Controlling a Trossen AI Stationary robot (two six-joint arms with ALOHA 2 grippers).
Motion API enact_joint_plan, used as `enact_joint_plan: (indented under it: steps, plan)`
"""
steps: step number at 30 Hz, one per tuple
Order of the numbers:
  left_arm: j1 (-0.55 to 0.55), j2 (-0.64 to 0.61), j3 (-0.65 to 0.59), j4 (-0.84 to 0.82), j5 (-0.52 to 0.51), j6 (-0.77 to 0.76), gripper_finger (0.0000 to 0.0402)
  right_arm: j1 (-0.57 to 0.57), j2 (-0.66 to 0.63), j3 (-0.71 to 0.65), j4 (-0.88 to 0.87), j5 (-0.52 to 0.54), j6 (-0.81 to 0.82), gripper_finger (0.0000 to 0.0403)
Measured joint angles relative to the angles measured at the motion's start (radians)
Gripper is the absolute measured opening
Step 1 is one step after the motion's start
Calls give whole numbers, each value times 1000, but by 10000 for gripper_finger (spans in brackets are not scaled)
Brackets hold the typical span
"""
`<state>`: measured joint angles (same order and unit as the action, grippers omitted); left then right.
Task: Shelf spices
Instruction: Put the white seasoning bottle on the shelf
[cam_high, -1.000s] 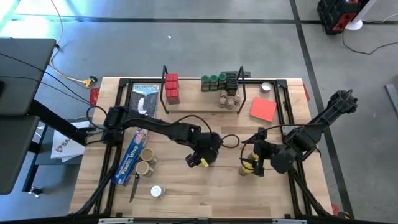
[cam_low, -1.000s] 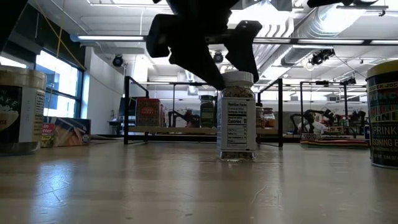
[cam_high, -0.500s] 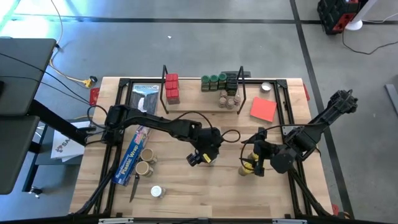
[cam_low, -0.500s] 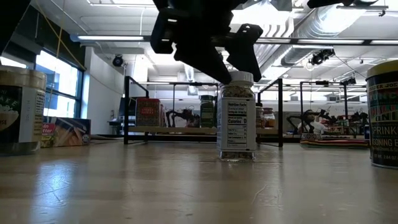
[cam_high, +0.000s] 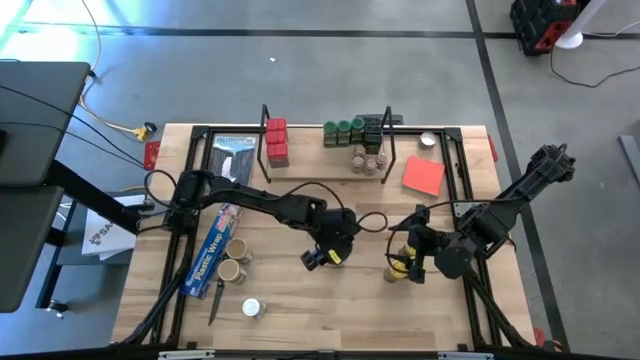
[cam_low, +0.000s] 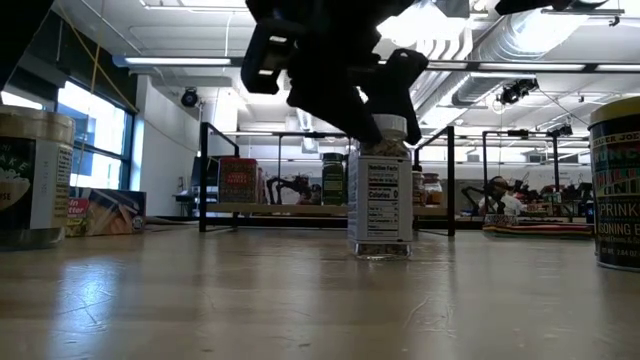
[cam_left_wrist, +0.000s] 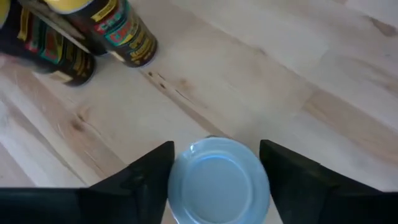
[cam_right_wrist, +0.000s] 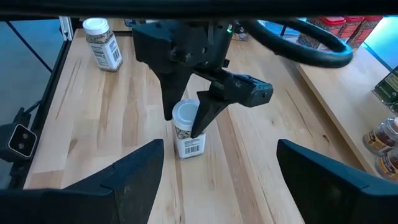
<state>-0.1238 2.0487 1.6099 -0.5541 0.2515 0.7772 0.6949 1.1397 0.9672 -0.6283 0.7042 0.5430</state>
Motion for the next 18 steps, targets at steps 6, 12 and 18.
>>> enact_joint_plan:
  steps: [6, 12, 18]
  plan:
    - [23, 0, 46, -73, -1, -120, 195, 0, 0, 0, -1, 0, 0, 307]
    - [65, 0, 142, -206, 2, -312, 195, 0, 0, 0, -4, 0, 0, 307]
    - [121, -16, 184, -335, 7, -452, 195, 0, 0, 0, -7, 1, 0, 307]
